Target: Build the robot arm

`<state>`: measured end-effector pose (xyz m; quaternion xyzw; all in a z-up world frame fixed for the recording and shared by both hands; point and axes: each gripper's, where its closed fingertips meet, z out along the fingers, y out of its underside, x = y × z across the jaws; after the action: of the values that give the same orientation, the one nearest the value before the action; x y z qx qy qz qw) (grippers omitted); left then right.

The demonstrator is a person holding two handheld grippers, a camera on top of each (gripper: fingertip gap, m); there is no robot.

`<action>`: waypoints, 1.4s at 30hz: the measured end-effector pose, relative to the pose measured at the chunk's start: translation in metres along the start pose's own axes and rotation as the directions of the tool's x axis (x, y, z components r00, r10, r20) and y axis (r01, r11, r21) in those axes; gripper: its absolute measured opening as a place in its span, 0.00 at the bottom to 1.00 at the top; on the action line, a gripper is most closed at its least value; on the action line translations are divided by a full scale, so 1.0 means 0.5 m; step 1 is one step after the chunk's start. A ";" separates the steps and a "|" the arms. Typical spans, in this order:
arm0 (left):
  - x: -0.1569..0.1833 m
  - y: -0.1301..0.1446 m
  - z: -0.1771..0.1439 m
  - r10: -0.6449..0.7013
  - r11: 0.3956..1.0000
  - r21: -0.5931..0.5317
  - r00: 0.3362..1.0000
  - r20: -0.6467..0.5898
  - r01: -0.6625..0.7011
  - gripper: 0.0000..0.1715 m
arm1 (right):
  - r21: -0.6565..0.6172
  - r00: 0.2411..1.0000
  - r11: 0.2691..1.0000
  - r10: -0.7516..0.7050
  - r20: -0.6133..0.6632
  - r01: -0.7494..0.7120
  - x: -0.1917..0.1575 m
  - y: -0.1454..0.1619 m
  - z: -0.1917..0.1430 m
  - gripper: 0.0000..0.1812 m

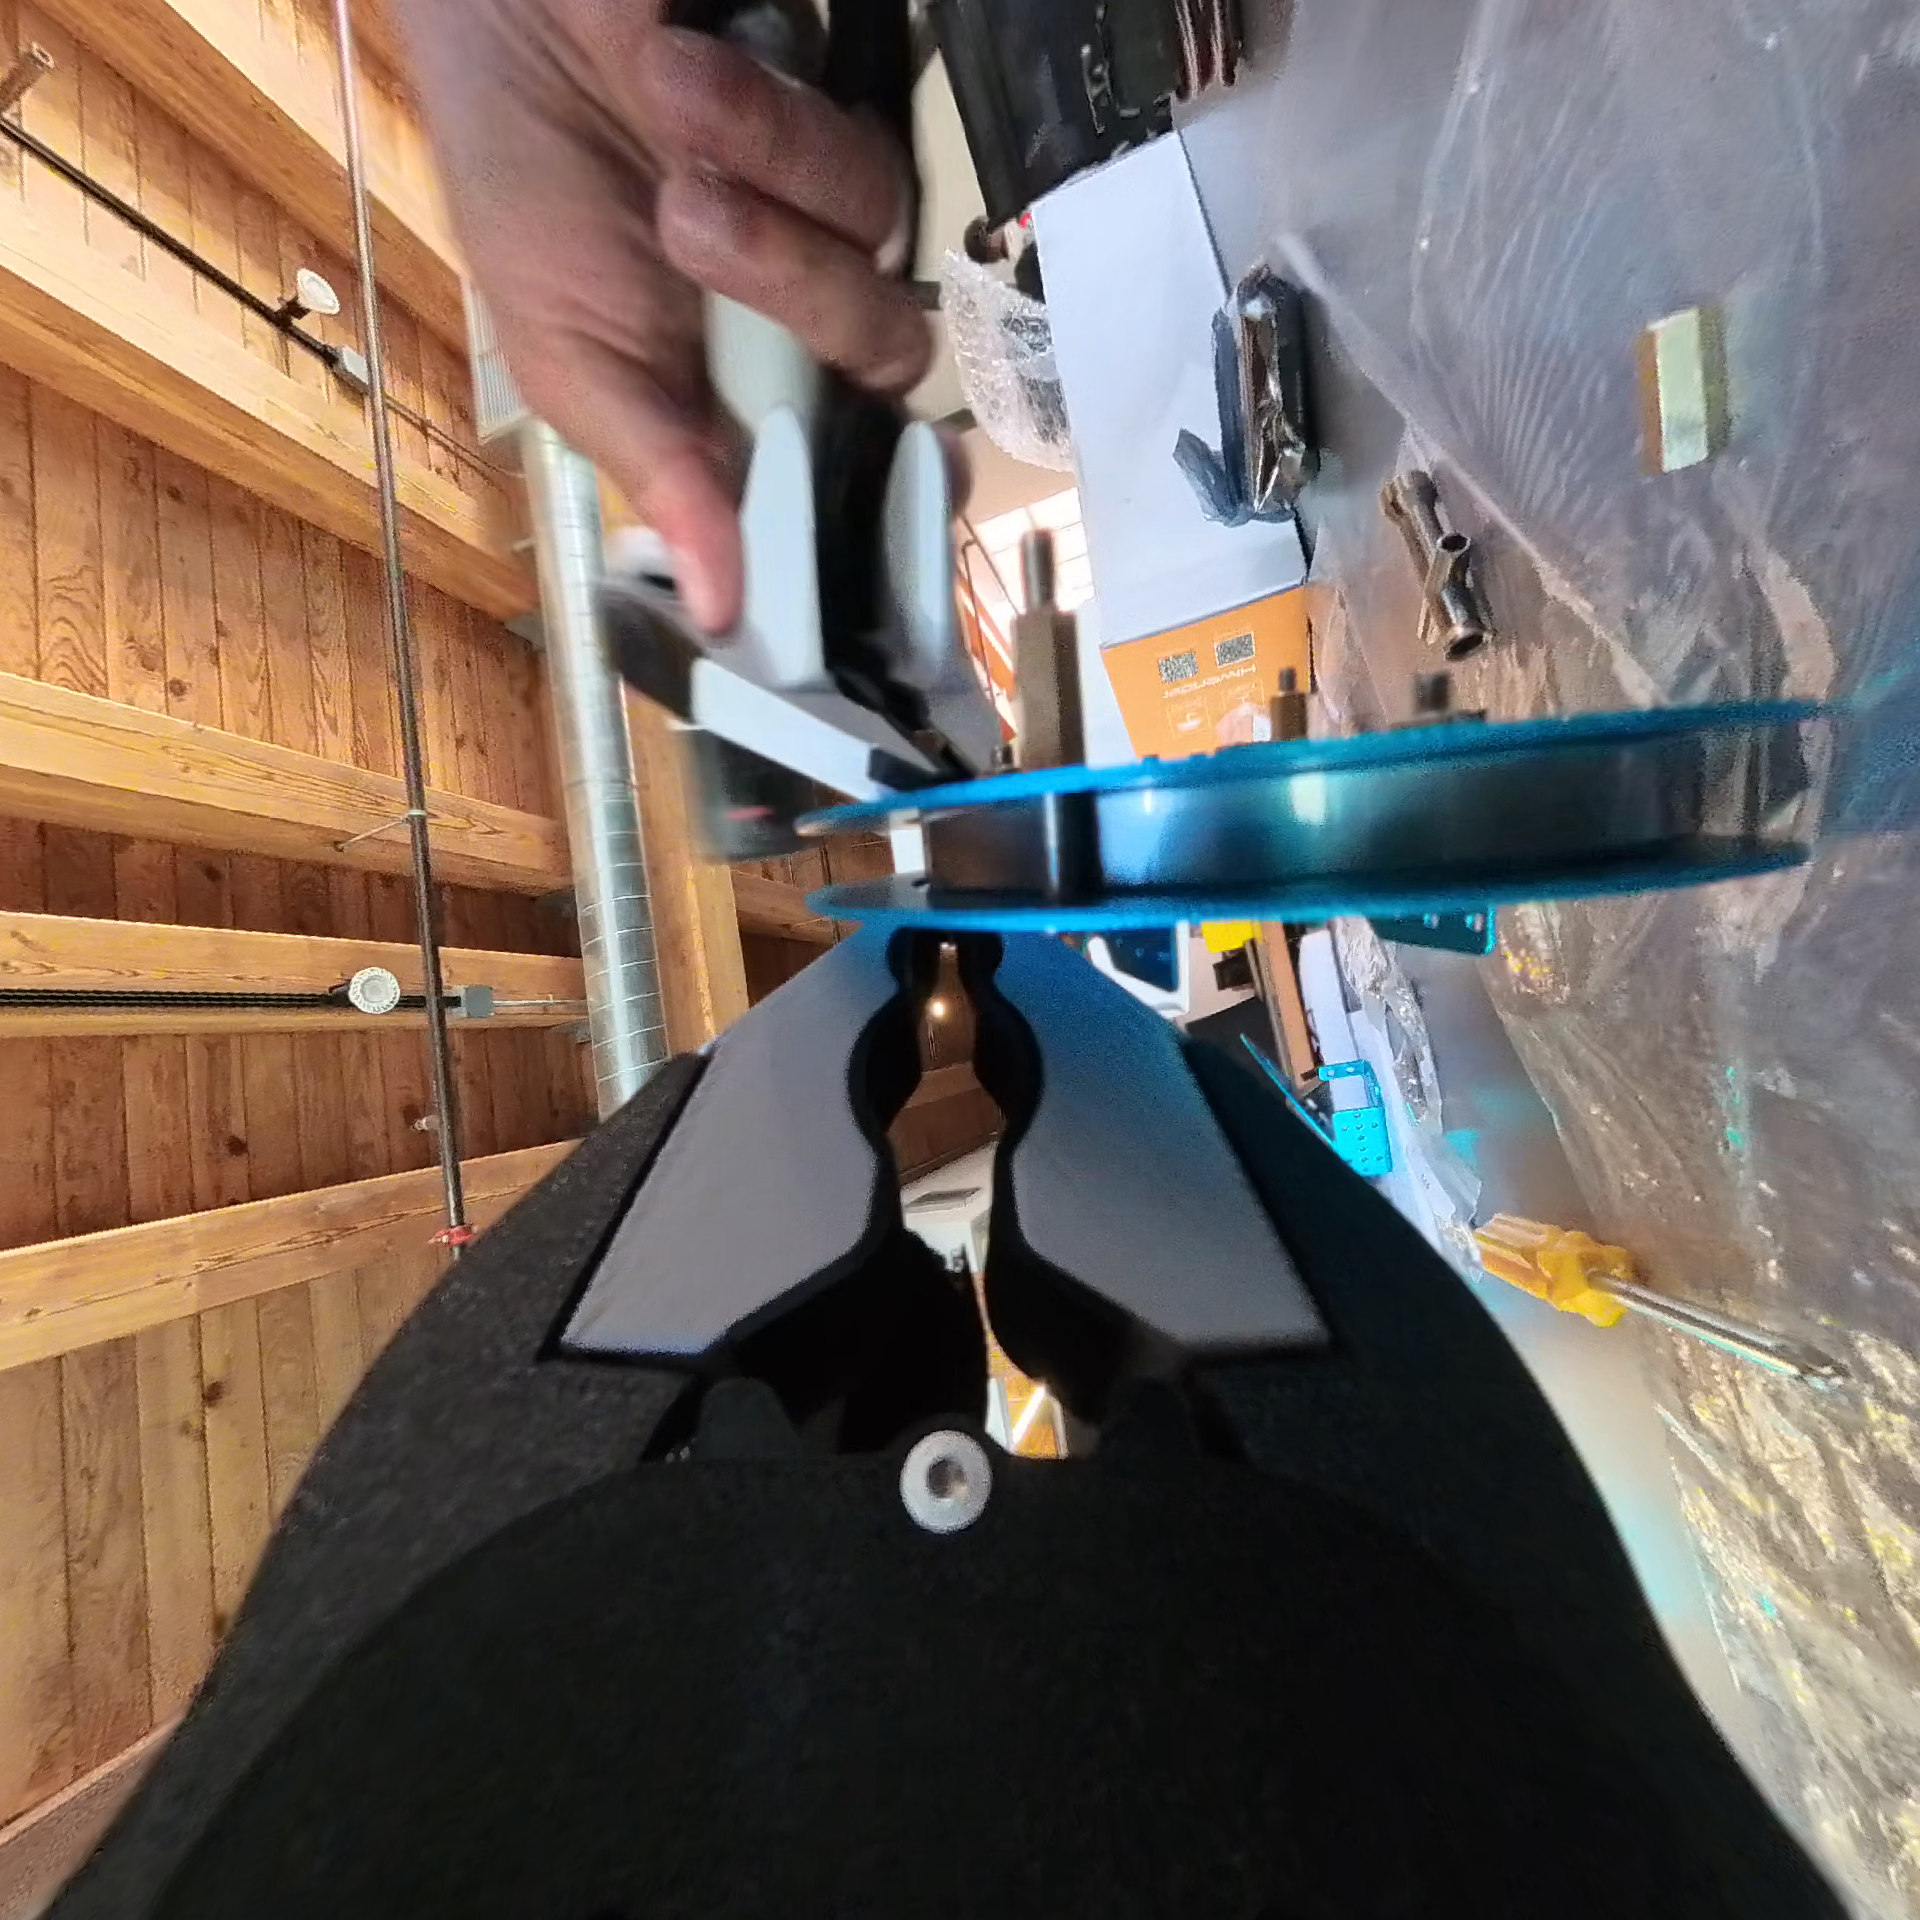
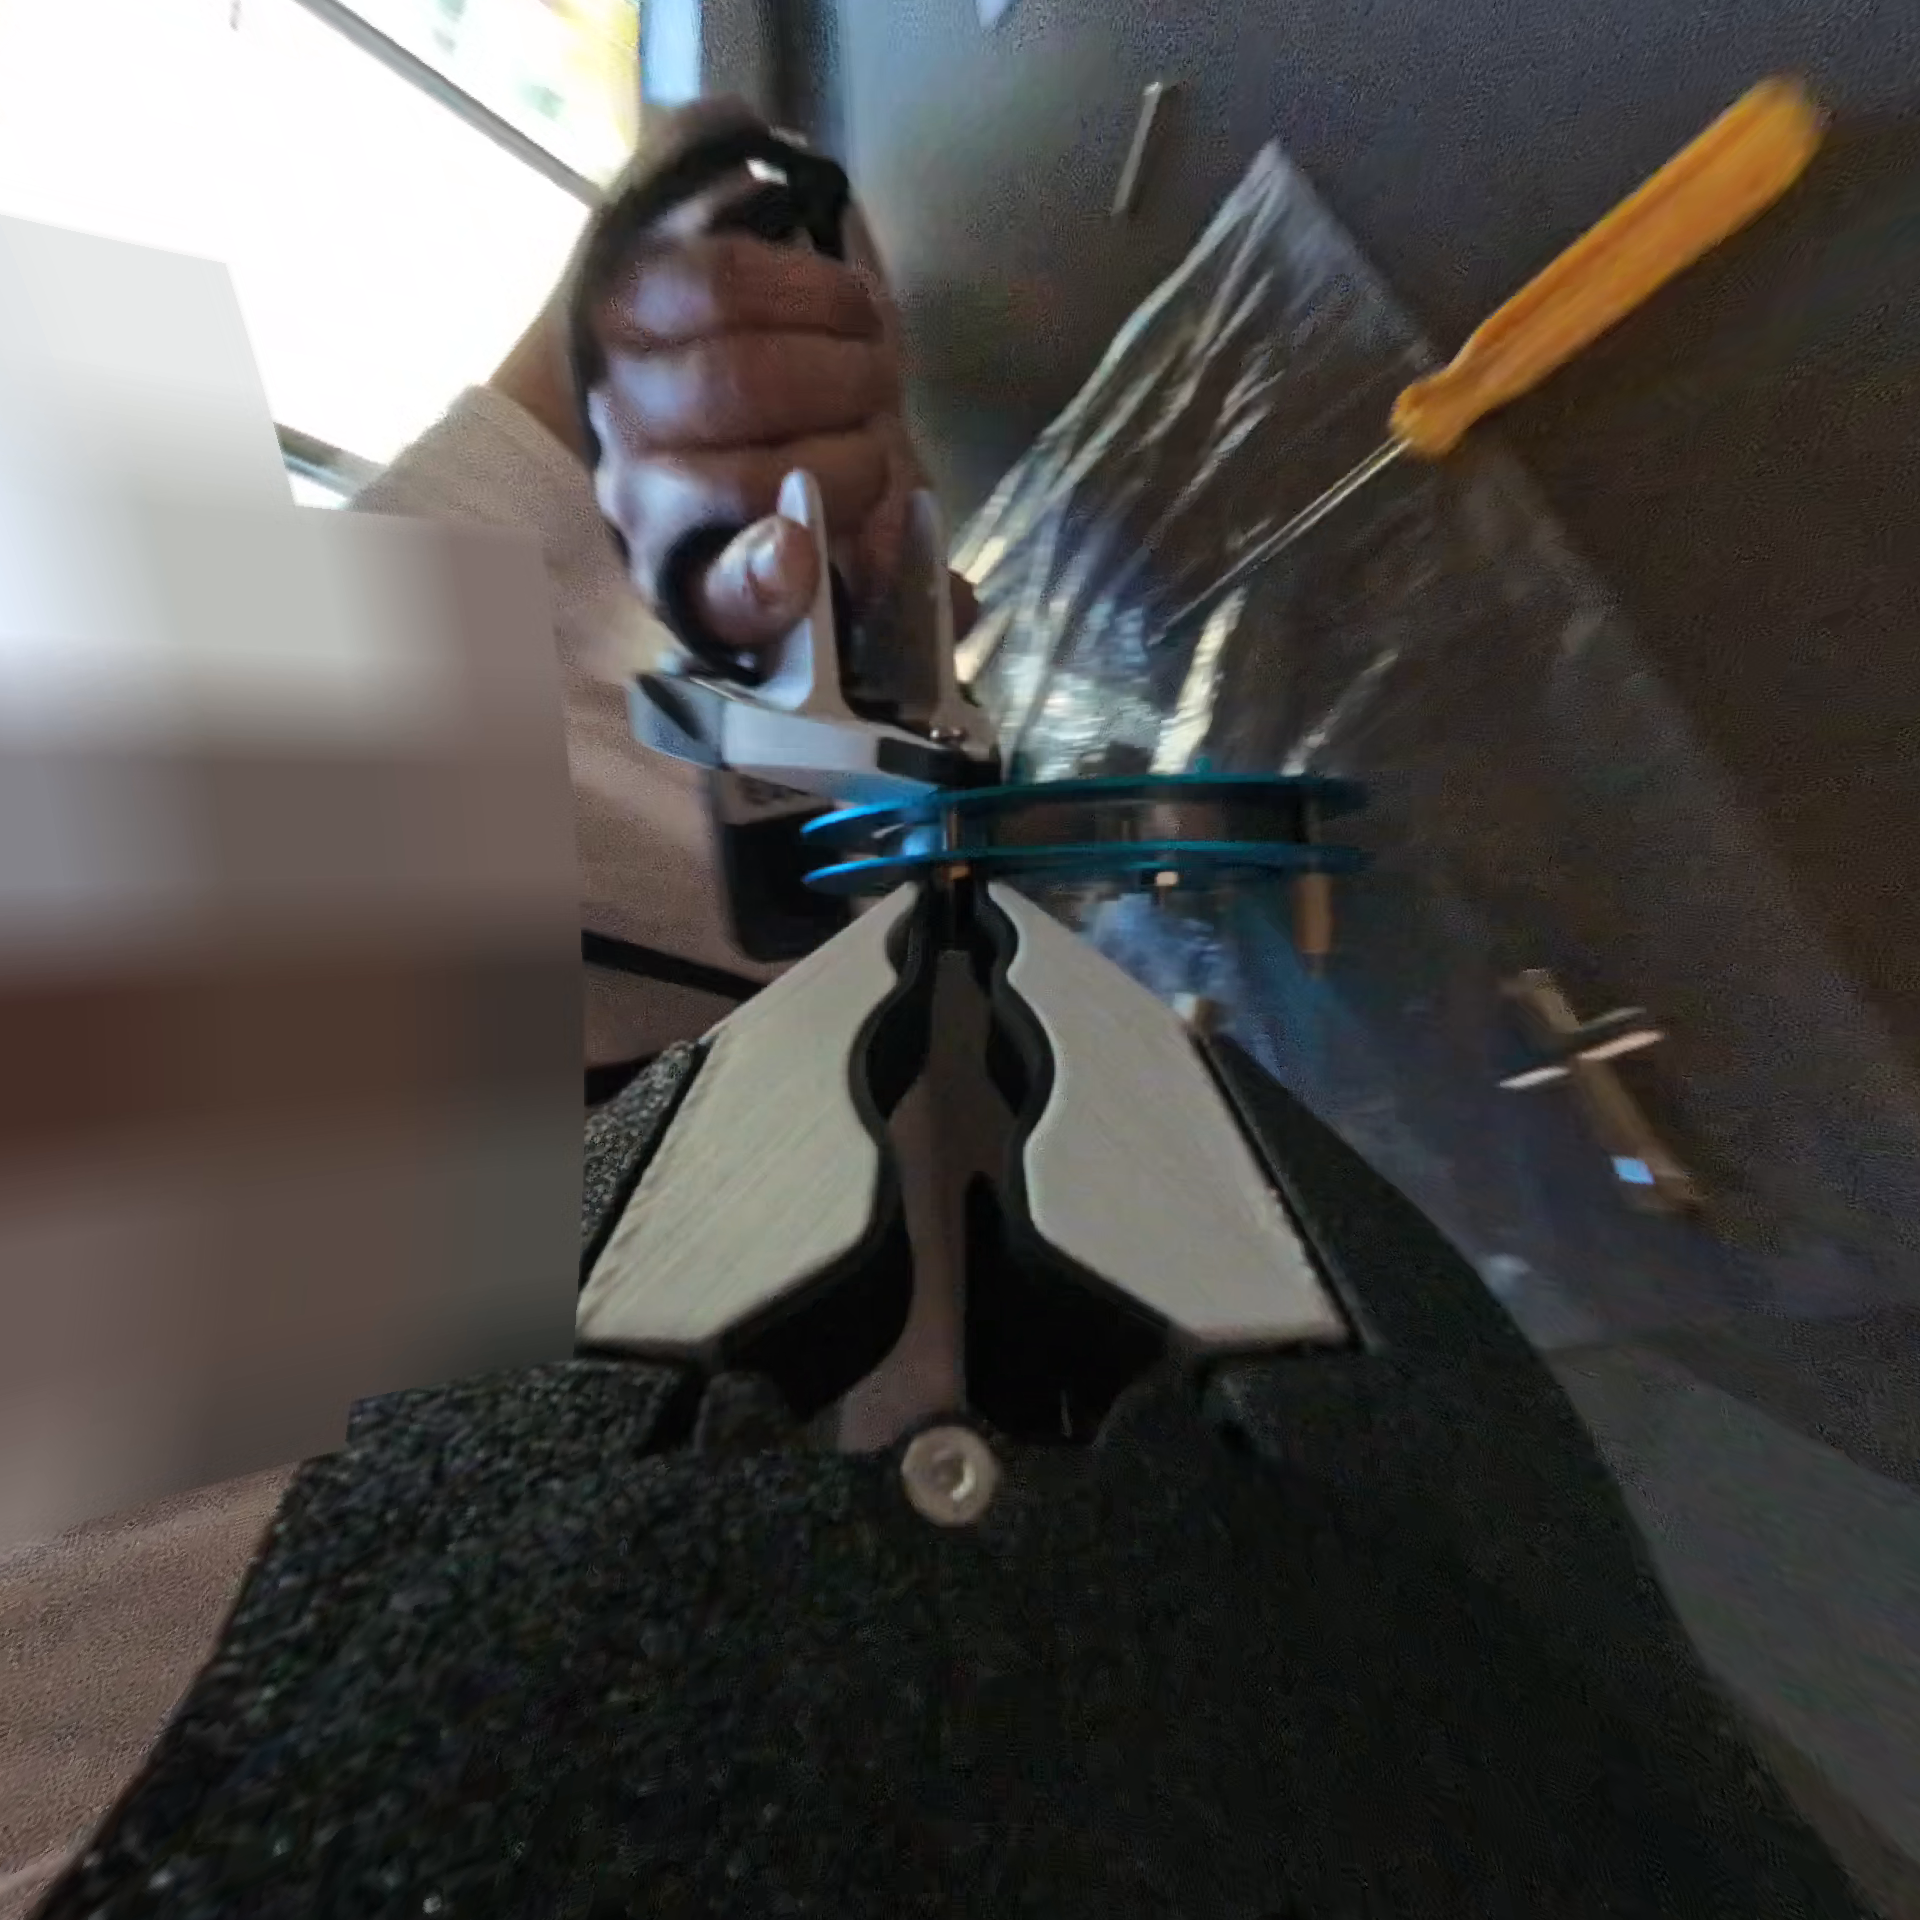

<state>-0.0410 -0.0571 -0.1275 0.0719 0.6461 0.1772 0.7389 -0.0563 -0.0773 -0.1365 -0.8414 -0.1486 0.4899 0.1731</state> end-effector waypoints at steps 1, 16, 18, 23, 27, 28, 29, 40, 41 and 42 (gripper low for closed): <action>0.000 0.000 0.001 0.003 1.000 -0.003 1.000 0.003 -0.003 0.00 | -0.005 0.954 0.982 0.183 0.238 -0.187 -0.010 0.002 0.000 0.02; 0.002 0.002 0.003 -0.020 1.000 0.017 0.999 0.029 0.019 0.00 | -0.020 0.984 0.992 -0.123 -0.130 0.122 0.008 -0.002 0.000 0.02; 0.001 0.001 0.004 -0.023 1.000 0.015 0.999 0.033 0.022 0.00 | -0.031 0.906 0.963 0.262 0.333 -0.267 -0.012 0.003 0.001 0.02; 0.004 0.012 0.004 -0.055 0.998 0.014 0.998 0.026 0.054 0.00 | 0.071 0.967 0.993 0.076 0.243 -0.096 -0.006 -0.008 0.003 0.03; 0.004 0.012 0.007 -0.060 0.998 0.009 0.998 0.020 0.060 0.00 | -0.117 0.804 0.895 -0.440 -0.401 0.431 0.025 -0.014 -0.006 0.03; 0.005 0.013 0.009 -0.053 0.999 0.005 0.998 0.022 0.053 0.00 | -0.200 0.703 0.850 -0.517 -0.488 0.487 0.033 -0.018 -0.011 0.03; 0.006 0.013 0.010 -0.041 0.999 0.008 0.999 0.029 0.041 0.00 | -0.268 0.621 0.812 -0.573 -0.534 0.519 0.038 -0.020 -0.014 0.03; 0.005 0.016 0.000 -0.060 0.998 0.009 0.997 0.045 0.059 0.00 | 0.055 0.977 0.997 0.039 0.211 -0.052 -0.005 -0.013 0.007 0.05; 0.003 0.014 -0.002 -0.066 0.998 0.016 0.997 0.046 0.065 0.00 | 0.048 0.994 0.995 -0.093 0.050 0.090 -0.002 -0.011 0.007 0.05; 0.001 0.012 -0.003 -0.071 0.997 0.021 0.996 0.046 0.070 0.00 | 0.009 0.971 0.975 -0.220 -0.088 0.222 -0.003 -0.008 0.007 0.09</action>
<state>-0.0432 -0.0515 -0.1264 0.0605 0.6326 0.1431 0.7587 -0.0605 -0.0739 -0.1355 -0.8384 -0.2291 0.4321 0.2408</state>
